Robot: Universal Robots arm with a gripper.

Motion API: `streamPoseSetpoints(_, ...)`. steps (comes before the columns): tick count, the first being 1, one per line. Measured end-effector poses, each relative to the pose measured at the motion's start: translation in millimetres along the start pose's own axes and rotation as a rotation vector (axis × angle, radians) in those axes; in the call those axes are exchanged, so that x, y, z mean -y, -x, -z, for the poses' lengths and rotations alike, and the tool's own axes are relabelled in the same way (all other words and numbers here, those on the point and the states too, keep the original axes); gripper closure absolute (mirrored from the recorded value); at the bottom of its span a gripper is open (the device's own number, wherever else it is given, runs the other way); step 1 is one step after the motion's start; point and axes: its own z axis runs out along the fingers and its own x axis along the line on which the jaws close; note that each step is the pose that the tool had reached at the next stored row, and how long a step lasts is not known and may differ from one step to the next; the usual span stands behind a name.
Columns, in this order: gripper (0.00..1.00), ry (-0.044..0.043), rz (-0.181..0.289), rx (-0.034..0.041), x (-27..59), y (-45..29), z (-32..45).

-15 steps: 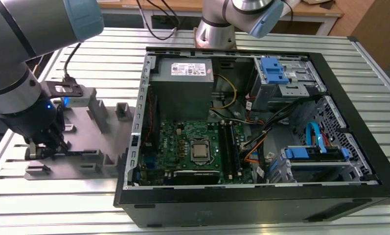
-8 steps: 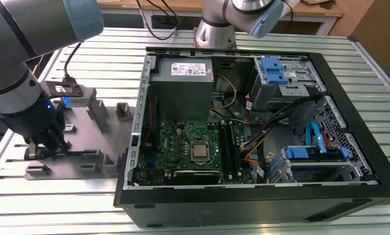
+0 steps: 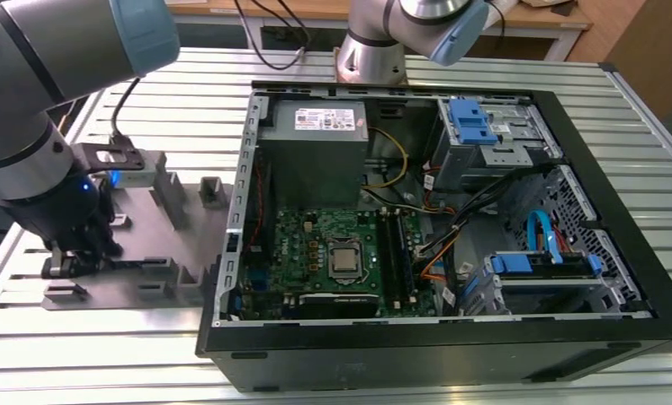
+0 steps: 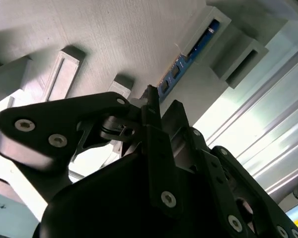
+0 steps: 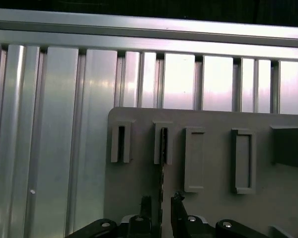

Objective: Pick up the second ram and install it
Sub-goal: 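Pick up the second ram and move it above second insertion slot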

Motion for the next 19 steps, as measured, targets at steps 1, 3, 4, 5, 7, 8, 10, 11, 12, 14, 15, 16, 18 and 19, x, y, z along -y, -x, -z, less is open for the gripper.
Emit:
streamPoseSetpoints(1,0.73,-0.0001,0.0,0.0001,0.1,-0.1,-2.0)
streamPoseSetpoints(3,0.73,-0.0001,0.0,0.0001,0.3,-0.2,-5.6)
streamPoseSetpoints(4,0.73,-0.0001,0.0,0.0001,0.4,-0.2,-7.3)
streamPoseSetpoints(5,0.73,0.0,0.0,0.0009,0.7,-0.3,-9.1)
streamPoseSetpoints(7,0.73,0.0,0.0,0.0024,0.7,-0.3,-9.6)
streamPoseSetpoints(8,0.73,0.0,0.0,0.0024,0.7,-0.3,-9.6)
streamPoseSetpoints(10,0.73,-0.0001,0.0,0.0026,0.8,-0.3,-9.6)
streamPoseSetpoints(11,0.73,-0.0001,0.0,0.0026,0.8,-0.3,-9.6)
streamPoseSetpoints(12,0.75,-0.0001,0.0,0.0026,0.8,-0.3,-9.6)
streamPoseSetpoints(14,0.81,-0.0001,0.0,0.0027,0.8,-0.3,-9.6)
streamPoseSetpoints(15,0.87,-0.0001,0.0,0.0026,0.8,-0.3,-9.6)
streamPoseSetpoints(16,0.87,-0.0001,0.0,0.0027,0.8,-0.3,-9.6)
streamPoseSetpoints(18,0.89,-0.0001,0.0,0.0027,0.8,-0.3,-9.6)
streamPoseSetpoints(19,0.89,-0.0001,0.0,0.0028,0.8,-0.3,-9.6)
